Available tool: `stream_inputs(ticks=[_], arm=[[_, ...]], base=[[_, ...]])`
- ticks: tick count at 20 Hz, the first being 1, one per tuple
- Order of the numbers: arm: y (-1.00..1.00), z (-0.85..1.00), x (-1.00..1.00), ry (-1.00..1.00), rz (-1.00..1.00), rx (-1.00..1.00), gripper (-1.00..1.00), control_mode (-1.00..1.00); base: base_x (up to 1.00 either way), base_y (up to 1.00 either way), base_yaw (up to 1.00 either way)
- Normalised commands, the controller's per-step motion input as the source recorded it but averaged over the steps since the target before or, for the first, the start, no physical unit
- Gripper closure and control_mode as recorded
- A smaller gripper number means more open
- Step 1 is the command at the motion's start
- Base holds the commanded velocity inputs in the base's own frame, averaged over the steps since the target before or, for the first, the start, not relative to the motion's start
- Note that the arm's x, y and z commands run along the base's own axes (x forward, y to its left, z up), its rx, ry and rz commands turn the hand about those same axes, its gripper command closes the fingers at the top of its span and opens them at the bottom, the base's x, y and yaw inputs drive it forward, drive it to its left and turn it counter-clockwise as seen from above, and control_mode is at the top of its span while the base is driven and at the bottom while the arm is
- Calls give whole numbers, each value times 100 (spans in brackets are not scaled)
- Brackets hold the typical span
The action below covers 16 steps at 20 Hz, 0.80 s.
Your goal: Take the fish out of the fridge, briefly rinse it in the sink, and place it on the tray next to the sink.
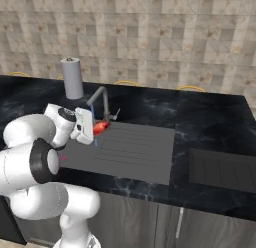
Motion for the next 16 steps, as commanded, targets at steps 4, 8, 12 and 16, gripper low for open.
stream_inputs(ticks=[4,8,12,16], arm=[[-96,79,-100,-33,-12,16,100,-100],[-100,100,-78,-13,-22,18,100,-100],[-98,100,-19,0,-27,22,100,-100],[-100,94,0,7,-19,35,100,-100]], base=[[0,0,0],[0,0,0],[0,0,0],[0,0,0]])
